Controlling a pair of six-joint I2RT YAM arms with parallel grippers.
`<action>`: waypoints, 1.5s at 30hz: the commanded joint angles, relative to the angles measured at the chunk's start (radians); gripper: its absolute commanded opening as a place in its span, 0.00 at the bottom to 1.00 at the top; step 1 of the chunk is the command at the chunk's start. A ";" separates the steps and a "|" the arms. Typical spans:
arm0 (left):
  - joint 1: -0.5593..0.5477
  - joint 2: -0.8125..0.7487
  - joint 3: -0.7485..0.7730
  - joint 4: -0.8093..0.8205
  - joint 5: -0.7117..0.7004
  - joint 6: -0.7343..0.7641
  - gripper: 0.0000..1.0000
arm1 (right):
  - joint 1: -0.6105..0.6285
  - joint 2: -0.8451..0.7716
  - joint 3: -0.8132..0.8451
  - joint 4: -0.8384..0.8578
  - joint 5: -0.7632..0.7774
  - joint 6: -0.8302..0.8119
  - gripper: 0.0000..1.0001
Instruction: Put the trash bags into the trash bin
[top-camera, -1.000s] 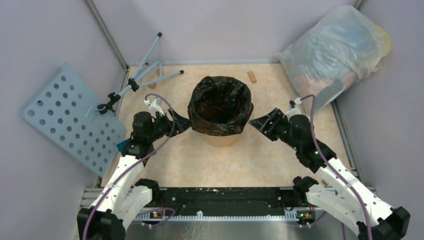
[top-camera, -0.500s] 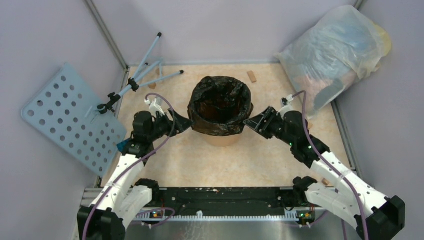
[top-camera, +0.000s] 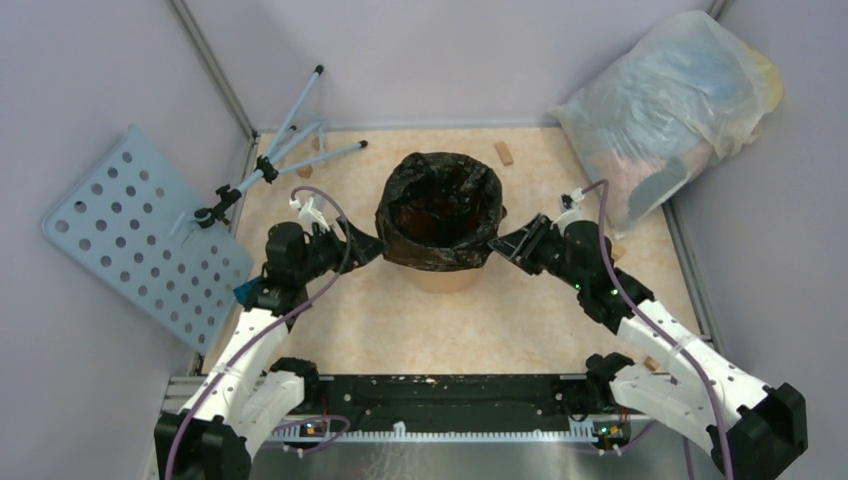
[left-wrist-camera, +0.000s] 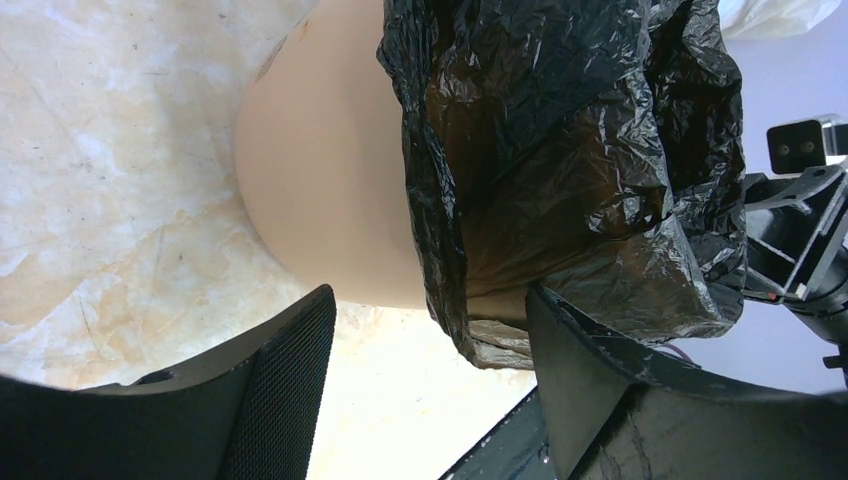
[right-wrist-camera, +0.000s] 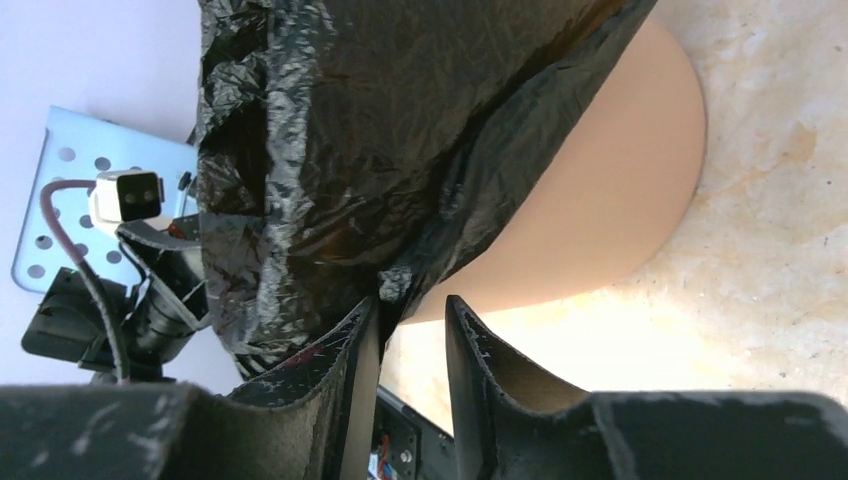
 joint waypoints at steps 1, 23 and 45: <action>0.002 0.009 0.035 0.046 0.001 0.026 0.75 | 0.009 -0.002 -0.037 0.034 0.035 0.002 0.30; 0.002 0.020 0.035 0.015 -0.013 0.061 0.75 | 0.010 -0.025 -0.168 0.021 0.104 -0.071 0.43; 0.032 0.071 0.109 0.038 0.006 0.052 0.73 | 0.010 -0.144 -0.110 0.095 -0.116 -0.150 0.54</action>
